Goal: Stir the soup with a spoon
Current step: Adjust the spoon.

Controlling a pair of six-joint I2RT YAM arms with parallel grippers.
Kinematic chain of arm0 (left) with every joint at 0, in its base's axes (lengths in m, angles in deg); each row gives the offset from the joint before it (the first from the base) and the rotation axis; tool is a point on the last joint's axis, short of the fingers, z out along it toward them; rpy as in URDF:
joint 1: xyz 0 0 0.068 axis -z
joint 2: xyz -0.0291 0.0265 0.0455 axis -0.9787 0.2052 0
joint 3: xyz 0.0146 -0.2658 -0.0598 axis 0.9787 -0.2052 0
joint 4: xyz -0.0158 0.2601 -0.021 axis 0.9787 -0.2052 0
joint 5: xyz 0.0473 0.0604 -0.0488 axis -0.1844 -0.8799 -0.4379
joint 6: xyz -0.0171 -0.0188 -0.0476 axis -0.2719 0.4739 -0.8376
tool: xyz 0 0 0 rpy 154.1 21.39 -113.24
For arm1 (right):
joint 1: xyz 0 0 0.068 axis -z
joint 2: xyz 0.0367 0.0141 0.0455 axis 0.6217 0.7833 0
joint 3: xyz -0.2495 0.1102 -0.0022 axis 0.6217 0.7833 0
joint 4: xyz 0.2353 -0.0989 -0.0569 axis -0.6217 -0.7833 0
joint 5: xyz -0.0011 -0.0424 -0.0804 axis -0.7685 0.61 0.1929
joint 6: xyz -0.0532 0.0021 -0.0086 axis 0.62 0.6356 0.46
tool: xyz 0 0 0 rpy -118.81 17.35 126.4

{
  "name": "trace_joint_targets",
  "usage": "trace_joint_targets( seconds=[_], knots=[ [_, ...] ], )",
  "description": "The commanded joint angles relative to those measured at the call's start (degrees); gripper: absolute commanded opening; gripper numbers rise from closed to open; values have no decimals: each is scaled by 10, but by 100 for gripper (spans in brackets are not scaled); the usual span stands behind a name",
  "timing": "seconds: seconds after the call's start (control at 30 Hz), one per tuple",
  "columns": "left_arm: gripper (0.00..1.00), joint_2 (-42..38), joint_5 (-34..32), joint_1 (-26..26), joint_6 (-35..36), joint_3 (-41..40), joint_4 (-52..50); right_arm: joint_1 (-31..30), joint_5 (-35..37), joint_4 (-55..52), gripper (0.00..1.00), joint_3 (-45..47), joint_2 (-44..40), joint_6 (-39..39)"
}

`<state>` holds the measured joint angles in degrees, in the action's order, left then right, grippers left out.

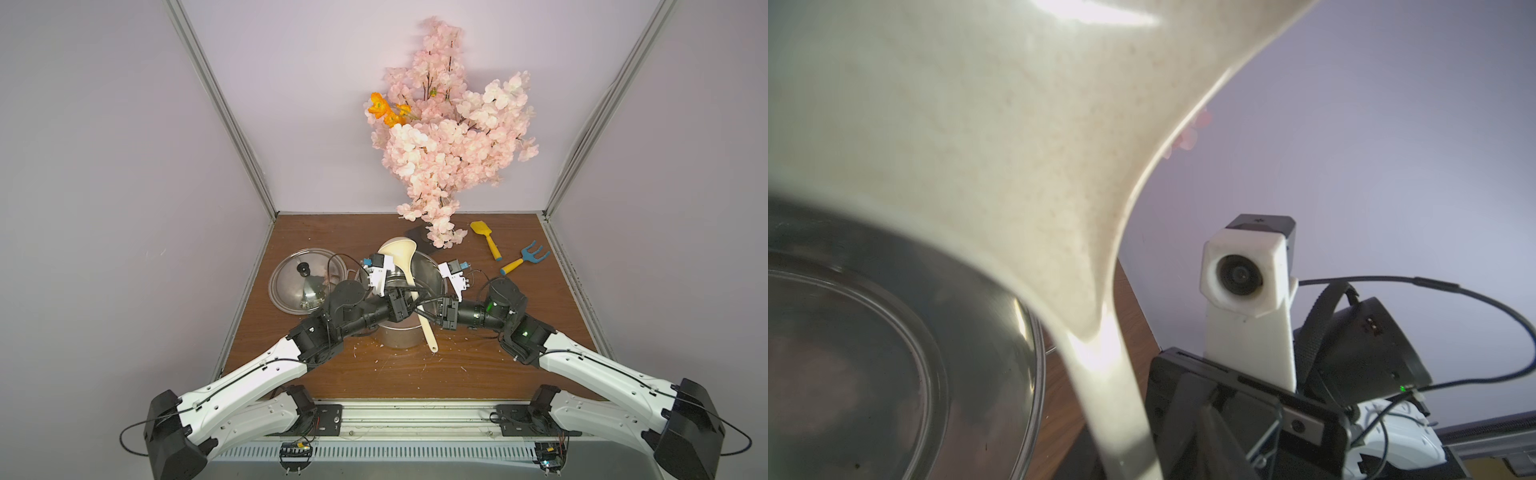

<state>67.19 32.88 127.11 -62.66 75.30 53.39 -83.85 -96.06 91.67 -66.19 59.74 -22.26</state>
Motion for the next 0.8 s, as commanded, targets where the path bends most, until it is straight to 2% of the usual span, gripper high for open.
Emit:
trace_joint_targets(
  seconds=[0.0,0.23,0.37,0.5,0.6,0.77],
  knots=[
    [27,-9,-10,-9,-27,-6,39,-4,-8,24,0,-10,-6,13],
    [1,2,42,-38,-57,1,74,-4,-23,38,0,-6,0,6],
    [0,6,48,-40,-70,0,91,-3,-14,34,0,-2,-6,6],
    [0,-2,36,-53,-106,-17,124,-2,34,23,34,15,-37,1],
    [0,-15,5,-62,-138,-30,142,-1,60,47,52,39,-61,-21],
    [0,-39,-53,-62,-183,-54,164,-4,95,156,65,114,-84,-91]
  ],
)
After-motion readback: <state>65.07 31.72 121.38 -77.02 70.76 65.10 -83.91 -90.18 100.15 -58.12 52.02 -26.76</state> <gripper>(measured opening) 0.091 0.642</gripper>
